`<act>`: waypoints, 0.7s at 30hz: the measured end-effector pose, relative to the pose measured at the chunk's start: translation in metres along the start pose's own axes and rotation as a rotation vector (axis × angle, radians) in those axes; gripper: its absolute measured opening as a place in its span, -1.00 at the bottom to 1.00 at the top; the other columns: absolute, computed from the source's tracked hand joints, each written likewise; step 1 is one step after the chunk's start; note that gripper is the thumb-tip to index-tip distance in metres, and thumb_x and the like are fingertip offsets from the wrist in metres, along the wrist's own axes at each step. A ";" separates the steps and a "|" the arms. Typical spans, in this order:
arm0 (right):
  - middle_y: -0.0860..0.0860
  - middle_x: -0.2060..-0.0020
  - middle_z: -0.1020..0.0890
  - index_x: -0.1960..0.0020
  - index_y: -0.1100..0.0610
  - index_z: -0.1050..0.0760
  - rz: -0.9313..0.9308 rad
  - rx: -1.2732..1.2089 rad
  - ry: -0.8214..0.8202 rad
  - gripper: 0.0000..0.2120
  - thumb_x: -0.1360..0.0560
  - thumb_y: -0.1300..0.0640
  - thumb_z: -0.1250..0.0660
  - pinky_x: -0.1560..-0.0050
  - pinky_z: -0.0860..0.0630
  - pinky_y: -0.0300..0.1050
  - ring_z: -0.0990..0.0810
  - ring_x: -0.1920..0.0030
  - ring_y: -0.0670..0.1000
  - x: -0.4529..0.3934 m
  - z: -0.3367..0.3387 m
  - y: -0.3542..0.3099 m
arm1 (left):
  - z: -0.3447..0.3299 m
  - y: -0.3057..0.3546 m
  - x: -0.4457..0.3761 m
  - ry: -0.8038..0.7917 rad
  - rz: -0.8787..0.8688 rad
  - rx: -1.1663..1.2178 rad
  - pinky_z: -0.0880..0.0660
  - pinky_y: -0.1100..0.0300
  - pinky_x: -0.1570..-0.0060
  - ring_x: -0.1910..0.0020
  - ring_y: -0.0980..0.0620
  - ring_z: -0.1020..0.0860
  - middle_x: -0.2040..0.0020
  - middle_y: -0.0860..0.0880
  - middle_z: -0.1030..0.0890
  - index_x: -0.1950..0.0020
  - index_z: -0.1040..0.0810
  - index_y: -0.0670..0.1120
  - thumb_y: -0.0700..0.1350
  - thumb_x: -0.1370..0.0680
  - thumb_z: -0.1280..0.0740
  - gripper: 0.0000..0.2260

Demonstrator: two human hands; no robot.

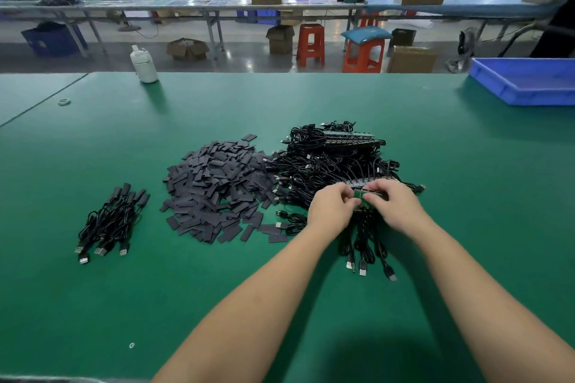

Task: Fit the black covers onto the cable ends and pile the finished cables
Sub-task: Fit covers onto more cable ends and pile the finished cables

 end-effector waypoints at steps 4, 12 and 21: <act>-0.06 0.02 -0.66 -0.12 0.08 -0.65 -0.006 -0.067 0.032 -0.81 -0.56 0.03 -0.40 -0.03 -0.40 -0.14 -0.57 -0.03 -0.01 0.000 -0.001 -0.003 | 0.003 -0.002 0.001 0.007 -0.016 0.144 -0.47 0.25 0.14 0.24 0.14 -0.49 0.21 0.07 -0.60 0.10 -0.61 -0.05 -0.04 -0.50 -0.46 -0.90; -0.18 0.26 -0.61 0.07 0.02 -0.70 0.009 -0.021 0.070 -0.89 -0.53 0.02 -0.43 0.25 -0.33 -0.24 -0.53 0.20 -0.13 -0.002 -0.005 -0.013 | 0.003 -0.004 0.003 0.008 0.095 0.186 -0.39 0.18 0.28 0.40 0.09 -0.39 0.38 0.08 -0.48 0.23 -0.55 -0.10 -0.08 -0.47 -0.49 -0.82; -0.06 0.29 -0.64 0.08 0.05 -0.72 -0.053 0.094 0.167 -0.86 -0.54 0.03 -0.41 0.18 -0.37 -0.14 -0.55 0.22 0.00 0.000 -0.018 -0.022 | -0.002 0.001 0.009 0.141 0.182 0.085 -0.38 0.17 0.27 0.28 0.02 -0.48 0.31 0.05 -0.53 0.35 -0.44 0.02 -0.04 -0.51 -0.44 -0.72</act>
Point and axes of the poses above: each hand's wrist, its own x-axis away from the middle knuckle, its own z-axis out of the back of the hand, y = z × x, the point moved 2 cm from there along -x, towards the middle knuckle
